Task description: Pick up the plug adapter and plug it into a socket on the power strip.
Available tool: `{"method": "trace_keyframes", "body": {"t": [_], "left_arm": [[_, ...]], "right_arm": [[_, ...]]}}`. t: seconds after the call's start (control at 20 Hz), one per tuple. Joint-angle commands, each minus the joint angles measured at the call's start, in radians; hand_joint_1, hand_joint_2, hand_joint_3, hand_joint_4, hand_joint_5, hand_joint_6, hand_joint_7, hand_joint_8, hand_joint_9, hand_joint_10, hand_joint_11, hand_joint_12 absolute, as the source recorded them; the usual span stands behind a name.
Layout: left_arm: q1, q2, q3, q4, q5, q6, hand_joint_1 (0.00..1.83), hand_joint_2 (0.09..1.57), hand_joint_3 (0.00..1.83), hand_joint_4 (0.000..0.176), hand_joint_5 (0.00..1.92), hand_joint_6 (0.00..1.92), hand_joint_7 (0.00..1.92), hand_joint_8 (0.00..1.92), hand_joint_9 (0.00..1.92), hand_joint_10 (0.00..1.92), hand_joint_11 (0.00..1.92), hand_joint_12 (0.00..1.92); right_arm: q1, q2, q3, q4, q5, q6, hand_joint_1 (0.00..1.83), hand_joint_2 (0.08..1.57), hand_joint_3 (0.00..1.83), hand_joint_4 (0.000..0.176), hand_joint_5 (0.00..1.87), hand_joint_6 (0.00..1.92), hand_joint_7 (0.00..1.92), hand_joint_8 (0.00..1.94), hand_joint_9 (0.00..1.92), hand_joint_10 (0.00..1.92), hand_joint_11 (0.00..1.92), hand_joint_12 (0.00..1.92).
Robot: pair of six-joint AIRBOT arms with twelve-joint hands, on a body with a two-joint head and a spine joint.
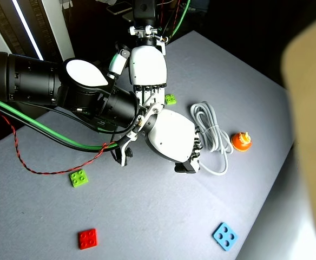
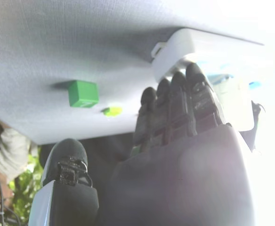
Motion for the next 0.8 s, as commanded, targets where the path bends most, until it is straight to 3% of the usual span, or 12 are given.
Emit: {"method": "trace_keyframes", "body": {"t": [0.0, 0.05, 0.1, 0.15, 0.2, 0.35, 0.75], "left_arm": [[0.01, -0.003, -0.002, -0.037, 0.035, -0.018, 0.0, 1.2, 0.0, 0.0, 0.12, 0.0, 0.12, 0.0, 0.14, 0.0, 0.0, 0.36], [0.01, -0.003, -0.002, -0.037, 0.035, -0.019, 0.0, 1.19, 0.0, 0.0, 0.12, 0.0, 0.11, 0.0, 0.13, 0.0, 0.0, 0.35], [0.012, 0.0, -0.003, -0.037, 0.035, -0.021, 0.0, 1.19, 0.0, 0.0, 0.12, 0.0, 0.11, 0.0, 0.13, 0.0, 0.0, 0.35], [0.013, 0.001, -0.003, -0.037, 0.035, -0.021, 0.0, 1.19, 0.0, 0.0, 0.12, 0.0, 0.11, 0.0, 0.13, 0.0, 0.0, 0.35], [0.012, 0.0, -0.003, -0.037, 0.035, -0.021, 0.0, 1.19, 0.0, 0.0, 0.12, 0.0, 0.12, 0.0, 0.14, 0.0, 0.0, 0.36], [0.015, 0.0, -0.005, -0.037, 0.035, -0.021, 0.0, 1.2, 0.0, 0.0, 0.11, 0.0, 0.11, 0.0, 0.13, 0.0, 0.0, 0.33], [0.015, 0.001, -0.004, -0.037, 0.035, -0.022, 0.0, 1.19, 0.0, 0.0, 0.1, 0.0, 0.1, 0.0, 0.12, 0.0, 0.0, 0.3]], "right_arm": [[-0.005, -0.008, -0.011, -0.007, 0.076, 0.018, 1.09, 1.21, 0.0, 0.0, 0.78, 1.27, 0.79, 0.65, 0.67, 0.79, 0.45, 1.63], [-0.003, -0.007, -0.011, -0.007, 0.076, 0.018, 1.06, 1.22, 0.0, 0.0, 0.78, 1.29, 0.83, 0.32, 0.64, 0.72, 0.39, 1.61], [0.0, -0.007, -0.011, -0.007, 0.078, 0.018, 0.99, 1.17, 0.0, 0.0, 0.67, 0.61, 0.81, 0.17, 0.61, 0.66, 0.35, 1.59], [0.003, -0.006, -0.012, -0.007, 0.081, 0.018, 0.98, 1.15, 0.0, 0.0, 0.71, 0.27, 0.81, 0.08, 0.6, 0.6, 0.32, 1.58], [0.006, -0.002, -0.016, -0.007, 0.082, 0.019, 0.96, 1.13, 0.0, 0.0, 0.72, 0.12, 0.8, 0.03, 0.58, 0.55, 0.27, 1.58], [0.019, 0.012, -0.028, -0.007, 0.087, 0.019, 0.88, 1.09, 0.0, 0.0, 0.65, 0.0, 0.71, 0.0, 0.54, 0.44, 0.21, 1.49], [0.055, 0.084, -0.104, -0.008, 0.095, 0.009, 0.75, 1.04, 0.0, 0.0, 0.44, 0.0, 0.48, 0.0, 0.49, 0.03, 0.05, 1.11]]}}
